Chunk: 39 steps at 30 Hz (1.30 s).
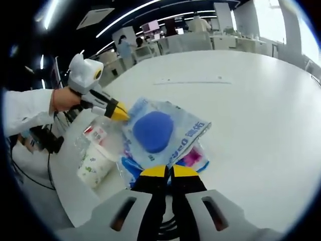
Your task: Arrange the tabletop items into an orderly group along one side of the table until the central work area is clear of visible clutter.
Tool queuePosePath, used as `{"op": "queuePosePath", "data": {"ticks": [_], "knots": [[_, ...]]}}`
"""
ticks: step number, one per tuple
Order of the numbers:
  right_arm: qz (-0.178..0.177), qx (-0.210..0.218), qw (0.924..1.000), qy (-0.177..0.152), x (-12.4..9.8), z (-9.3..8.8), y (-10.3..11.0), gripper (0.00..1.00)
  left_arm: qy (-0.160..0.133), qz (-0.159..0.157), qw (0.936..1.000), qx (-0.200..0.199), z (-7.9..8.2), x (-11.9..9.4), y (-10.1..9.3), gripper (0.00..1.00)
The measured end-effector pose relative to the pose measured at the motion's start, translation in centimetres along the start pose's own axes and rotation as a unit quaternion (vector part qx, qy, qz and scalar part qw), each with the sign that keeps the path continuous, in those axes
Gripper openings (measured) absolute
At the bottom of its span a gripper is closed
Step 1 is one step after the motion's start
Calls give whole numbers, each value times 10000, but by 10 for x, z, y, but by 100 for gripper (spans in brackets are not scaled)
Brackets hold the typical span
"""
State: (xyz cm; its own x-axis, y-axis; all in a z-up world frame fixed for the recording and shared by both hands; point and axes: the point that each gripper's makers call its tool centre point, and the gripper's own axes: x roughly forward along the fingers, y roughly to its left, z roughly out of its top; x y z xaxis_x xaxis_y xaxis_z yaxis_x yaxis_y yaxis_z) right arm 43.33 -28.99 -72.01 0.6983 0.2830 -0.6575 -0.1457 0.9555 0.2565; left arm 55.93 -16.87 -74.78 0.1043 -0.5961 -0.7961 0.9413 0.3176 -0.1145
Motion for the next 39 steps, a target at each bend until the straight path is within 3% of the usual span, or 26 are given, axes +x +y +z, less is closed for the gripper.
{"op": "queuePosePath", "data": {"ticks": [25,39], "knots": [[49,55,9993,-358,-29,26,-6,0,-303,-7,9995,-130,19,-30,-19,0],[24,-189,9982,-571,-43,54,-19,0,-786,-53,9951,-601,40,-49,-28,0]]}}
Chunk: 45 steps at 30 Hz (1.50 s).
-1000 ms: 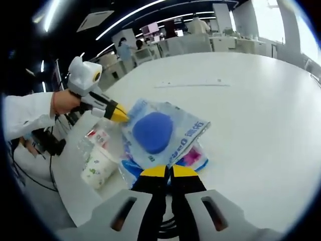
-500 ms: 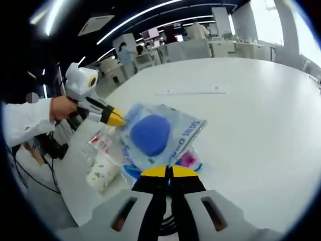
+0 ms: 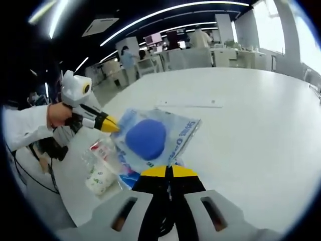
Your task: Arrange the tabletop items into an orderly group along one side of the table until the central work area is clear of visible clutter.
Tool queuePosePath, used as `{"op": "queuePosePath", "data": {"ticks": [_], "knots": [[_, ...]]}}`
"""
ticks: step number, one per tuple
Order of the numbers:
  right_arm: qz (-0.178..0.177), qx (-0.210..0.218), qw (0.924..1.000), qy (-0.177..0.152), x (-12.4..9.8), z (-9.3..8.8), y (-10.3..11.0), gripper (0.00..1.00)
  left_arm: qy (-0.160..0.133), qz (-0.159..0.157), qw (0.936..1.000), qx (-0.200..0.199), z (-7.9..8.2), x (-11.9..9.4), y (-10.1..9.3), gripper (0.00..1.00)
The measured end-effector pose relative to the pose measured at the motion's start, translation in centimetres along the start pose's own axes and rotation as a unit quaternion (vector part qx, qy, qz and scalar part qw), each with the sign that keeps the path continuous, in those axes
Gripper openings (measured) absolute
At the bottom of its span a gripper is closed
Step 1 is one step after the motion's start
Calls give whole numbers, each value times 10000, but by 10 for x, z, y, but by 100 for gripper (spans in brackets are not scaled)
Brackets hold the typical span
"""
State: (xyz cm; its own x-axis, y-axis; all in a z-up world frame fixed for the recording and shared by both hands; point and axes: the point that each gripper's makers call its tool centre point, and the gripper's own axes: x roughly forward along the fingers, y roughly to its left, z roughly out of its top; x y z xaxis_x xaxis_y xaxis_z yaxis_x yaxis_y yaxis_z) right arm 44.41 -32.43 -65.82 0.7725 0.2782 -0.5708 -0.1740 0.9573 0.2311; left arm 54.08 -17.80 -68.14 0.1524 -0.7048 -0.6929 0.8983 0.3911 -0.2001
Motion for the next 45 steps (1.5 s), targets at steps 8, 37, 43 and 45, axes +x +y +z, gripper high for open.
{"op": "queuePosePath", "data": {"ticks": [8,37,43,45], "knots": [[-3,-143,9998,-126,-3,19,-8,0,-317,91,9992,-217,18,-10,-2,0],[-147,-535,9968,-576,-8,93,-48,0,-1040,230,9933,-455,81,-17,-12,0],[-213,-482,9966,-629,-3,100,-61,0,-1121,250,9921,-510,88,-9,-13,0],[-240,-478,9966,-619,2,101,-66,0,-1143,253,9915,-563,90,-4,-11,0]]}}
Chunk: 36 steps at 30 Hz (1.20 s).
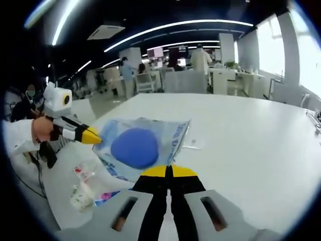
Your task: Arrange the tabletop items into an orderly group along one side of the table until the central work area is clear of visible clutter.
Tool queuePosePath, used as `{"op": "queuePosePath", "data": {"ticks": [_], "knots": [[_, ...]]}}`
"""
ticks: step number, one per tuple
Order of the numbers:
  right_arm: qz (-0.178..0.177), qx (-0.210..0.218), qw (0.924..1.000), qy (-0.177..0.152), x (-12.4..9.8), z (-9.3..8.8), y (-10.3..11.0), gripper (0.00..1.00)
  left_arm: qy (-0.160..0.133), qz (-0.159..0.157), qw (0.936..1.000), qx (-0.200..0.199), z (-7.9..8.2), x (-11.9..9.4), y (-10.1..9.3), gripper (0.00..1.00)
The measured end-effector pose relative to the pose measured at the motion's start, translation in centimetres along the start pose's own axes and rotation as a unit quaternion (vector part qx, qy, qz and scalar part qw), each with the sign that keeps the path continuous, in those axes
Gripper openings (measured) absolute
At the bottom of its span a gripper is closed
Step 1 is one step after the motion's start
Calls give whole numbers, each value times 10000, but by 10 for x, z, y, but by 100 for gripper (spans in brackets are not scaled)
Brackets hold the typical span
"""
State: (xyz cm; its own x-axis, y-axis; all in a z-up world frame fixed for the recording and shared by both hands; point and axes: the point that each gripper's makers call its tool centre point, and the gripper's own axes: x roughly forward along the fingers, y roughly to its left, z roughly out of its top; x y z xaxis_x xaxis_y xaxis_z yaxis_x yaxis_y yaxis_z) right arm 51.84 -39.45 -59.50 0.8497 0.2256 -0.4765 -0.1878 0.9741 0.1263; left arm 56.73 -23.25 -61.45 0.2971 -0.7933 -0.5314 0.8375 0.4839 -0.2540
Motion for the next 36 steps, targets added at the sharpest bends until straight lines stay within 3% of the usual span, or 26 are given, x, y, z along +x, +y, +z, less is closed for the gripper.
{"op": "queuePosePath", "data": {"ticks": [11,36], "knots": [[-34,39,9998,167,21,-14,-13,0,80,37,9998,-170,-9,22,13,0],[-9,397,9972,635,73,-66,-32,0,594,153,9963,-608,-58,73,45,0]]}}
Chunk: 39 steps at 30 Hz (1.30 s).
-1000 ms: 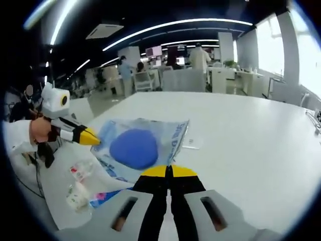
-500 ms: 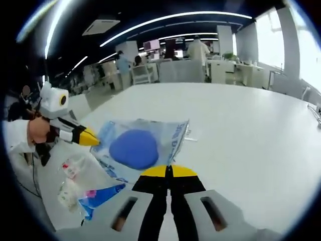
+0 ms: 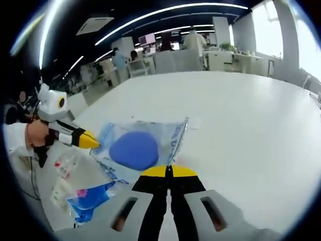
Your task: Arrange the tabletop items into an orderly group along one side of the table until the central work area is clear of visible clutter.
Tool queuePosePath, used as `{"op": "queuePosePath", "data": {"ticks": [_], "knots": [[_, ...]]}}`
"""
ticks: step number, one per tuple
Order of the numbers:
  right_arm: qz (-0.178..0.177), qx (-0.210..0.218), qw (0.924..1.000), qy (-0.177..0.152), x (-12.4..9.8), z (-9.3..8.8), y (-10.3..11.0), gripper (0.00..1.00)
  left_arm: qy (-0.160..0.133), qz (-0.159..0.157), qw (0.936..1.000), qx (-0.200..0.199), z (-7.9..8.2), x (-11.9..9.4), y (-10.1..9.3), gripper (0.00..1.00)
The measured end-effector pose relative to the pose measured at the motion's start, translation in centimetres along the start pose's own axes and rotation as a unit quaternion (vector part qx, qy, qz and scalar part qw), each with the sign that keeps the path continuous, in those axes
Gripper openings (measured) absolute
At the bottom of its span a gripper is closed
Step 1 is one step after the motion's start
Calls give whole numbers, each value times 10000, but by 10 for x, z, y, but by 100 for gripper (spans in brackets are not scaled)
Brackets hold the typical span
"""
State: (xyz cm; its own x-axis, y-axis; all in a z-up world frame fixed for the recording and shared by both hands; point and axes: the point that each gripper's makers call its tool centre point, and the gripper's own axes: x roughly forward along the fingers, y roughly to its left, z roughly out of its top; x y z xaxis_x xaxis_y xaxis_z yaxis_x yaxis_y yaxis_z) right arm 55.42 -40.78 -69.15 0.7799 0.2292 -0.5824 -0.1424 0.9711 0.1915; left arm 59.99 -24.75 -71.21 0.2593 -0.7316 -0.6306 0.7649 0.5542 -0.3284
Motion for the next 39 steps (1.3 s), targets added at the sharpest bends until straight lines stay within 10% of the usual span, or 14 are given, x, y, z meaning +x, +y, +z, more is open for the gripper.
{"op": "queuePosePath", "data": {"ticks": [39], "knots": [[-14,160,9994,296,27,-30,-13,0,249,69,9993,-278,-22,25,19,0]]}}
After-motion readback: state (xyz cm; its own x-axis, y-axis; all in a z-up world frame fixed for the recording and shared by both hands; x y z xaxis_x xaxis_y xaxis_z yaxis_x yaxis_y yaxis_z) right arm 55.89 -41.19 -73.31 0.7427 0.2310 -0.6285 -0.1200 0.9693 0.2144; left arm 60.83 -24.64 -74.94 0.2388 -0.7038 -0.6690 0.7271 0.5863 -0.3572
